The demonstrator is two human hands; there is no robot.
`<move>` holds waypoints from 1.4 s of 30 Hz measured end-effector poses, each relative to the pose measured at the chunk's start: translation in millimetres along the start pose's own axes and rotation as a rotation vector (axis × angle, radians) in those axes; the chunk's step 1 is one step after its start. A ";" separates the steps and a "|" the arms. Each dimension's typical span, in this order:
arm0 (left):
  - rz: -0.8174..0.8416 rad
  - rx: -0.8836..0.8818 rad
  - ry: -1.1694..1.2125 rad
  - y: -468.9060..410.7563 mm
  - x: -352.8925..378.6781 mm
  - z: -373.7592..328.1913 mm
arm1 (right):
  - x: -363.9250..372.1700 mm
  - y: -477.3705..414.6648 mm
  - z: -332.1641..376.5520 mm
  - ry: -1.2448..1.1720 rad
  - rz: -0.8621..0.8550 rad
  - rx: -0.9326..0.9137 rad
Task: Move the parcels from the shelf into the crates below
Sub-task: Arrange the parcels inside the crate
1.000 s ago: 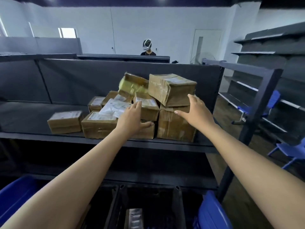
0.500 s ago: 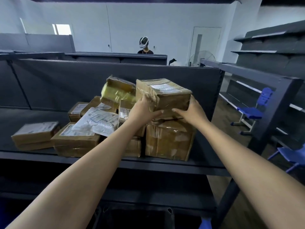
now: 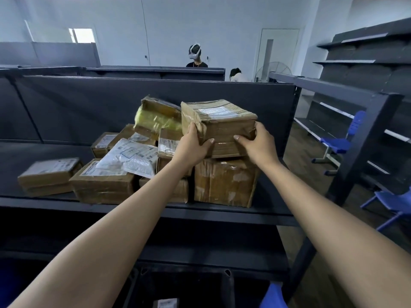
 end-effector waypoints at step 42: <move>0.218 -0.099 0.571 383.0 -202.3 161.5 | 126.4 453.1 147.0 -0.073 -0.068 -0.028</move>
Point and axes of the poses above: each hand's wrist, its own y-axis away from the middle knuckle, its own x-axis out of the palm, z = x × y, the point moved 7 cm from there along -y, towards the middle knuckle, and after that the axes turned 8 degrees about y, right-handed, at the moved point
